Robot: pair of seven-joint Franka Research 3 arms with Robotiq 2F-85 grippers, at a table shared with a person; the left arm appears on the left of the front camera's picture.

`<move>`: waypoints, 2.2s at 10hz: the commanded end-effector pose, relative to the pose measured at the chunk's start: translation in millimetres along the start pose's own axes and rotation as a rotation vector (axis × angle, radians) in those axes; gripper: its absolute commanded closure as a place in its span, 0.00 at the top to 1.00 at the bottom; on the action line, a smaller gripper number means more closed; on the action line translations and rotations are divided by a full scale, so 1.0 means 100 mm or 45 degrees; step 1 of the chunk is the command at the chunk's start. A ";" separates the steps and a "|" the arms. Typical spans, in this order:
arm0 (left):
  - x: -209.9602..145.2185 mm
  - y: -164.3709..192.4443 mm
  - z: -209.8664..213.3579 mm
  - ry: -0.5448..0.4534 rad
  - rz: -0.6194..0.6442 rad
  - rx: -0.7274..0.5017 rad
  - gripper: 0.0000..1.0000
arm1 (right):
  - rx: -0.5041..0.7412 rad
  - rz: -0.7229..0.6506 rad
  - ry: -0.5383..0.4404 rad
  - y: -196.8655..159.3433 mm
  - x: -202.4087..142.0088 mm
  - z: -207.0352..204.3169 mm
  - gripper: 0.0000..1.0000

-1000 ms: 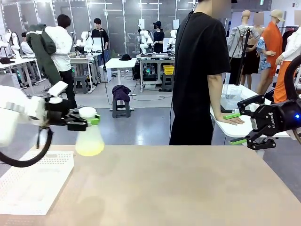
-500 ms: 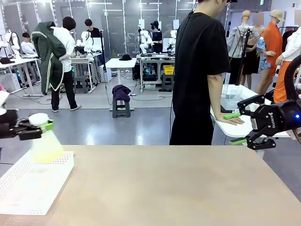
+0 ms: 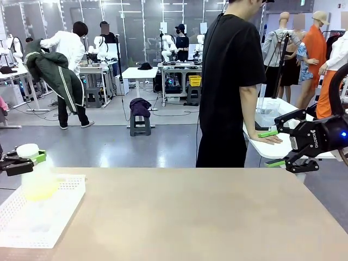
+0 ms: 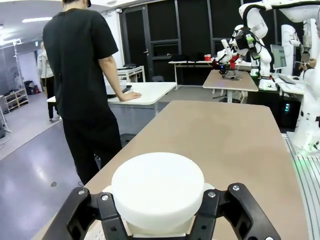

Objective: Prepare the solutions needed for the experiment.
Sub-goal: When the human places the Big flask in the center of the table, pick up the Big flask and place it in the left Organizing basket.

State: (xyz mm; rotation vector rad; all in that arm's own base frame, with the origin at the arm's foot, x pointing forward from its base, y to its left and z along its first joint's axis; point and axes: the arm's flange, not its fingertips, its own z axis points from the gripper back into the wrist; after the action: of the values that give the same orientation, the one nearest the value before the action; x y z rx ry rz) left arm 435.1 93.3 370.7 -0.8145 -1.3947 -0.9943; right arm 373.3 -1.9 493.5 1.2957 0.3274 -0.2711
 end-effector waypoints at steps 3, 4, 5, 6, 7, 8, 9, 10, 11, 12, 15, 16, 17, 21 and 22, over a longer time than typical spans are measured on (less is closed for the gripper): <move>-0.07 -0.01 0.04 -0.008 0.010 0.024 0.00 | 0.005 0.007 0.002 0.01 -0.01 0.01 0.70; -0.07 -0.01 0.04 -0.008 0.010 0.024 0.00 | 0.005 0.007 0.002 0.01 -0.01 0.01 0.70; -0.14 -0.02 0.08 -0.003 0.020 0.036 0.23 | 0.005 0.007 0.002 0.01 -0.01 0.01 0.70; -0.19 -0.02 0.11 0.066 0.025 0.029 0.23 | 0.005 0.007 0.002 0.01 -0.01 0.01 0.70; -0.26 0.02 0.13 0.042 0.028 0.013 0.23 | 0.005 0.007 0.002 0.01 -0.01 0.01 0.70; -0.32 0.06 0.17 0.028 0.019 0.009 0.23 | 0.005 0.007 0.002 0.01 -0.01 0.01 0.70; -0.36 0.11 0.17 0.020 0.026 -0.001 0.23 | 0.005 0.007 0.002 0.01 -0.01 0.01 0.70; -0.42 0.16 0.16 -0.001 0.031 -0.019 0.23 | 0.005 0.007 0.002 0.01 -0.01 0.01 0.70; -0.51 0.23 0.18 -0.024 0.034 -0.028 0.23 | 0.005 0.007 0.002 0.01 -0.01 0.01 0.70; -0.58 0.25 0.20 -0.019 0.041 -0.039 0.23 | 0.005 0.007 0.002 0.01 -0.01 0.01 0.70; -0.77 0.32 0.16 -0.028 0.060 -0.087 0.23 | 0.005 0.007 0.002 0.01 -0.01 0.01 0.70; -0.81 0.33 0.12 -0.028 0.062 -0.109 0.23 | 0.005 0.007 0.002 0.01 -0.01 0.01 0.70; -0.84 0.33 0.08 -0.022 0.065 -0.131 0.23 | 0.005 0.007 0.002 0.01 -0.01 0.01 0.70; -0.93 0.31 0.02 0.006 0.066 -0.180 0.23 | 0.005 0.007 0.002 0.01 -0.01 0.01 0.70; -0.93 0.28 0.04 0.003 0.079 -0.194 0.31 | 0.005 0.007 0.002 0.01 -0.01 0.01 0.70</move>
State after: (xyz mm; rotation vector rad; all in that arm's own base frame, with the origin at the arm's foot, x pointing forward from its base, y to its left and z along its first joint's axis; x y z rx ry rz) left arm 467.6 111.3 276.8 -0.9319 -1.2848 -1.0281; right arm 373.3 -1.9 493.5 1.2957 0.3274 -0.2711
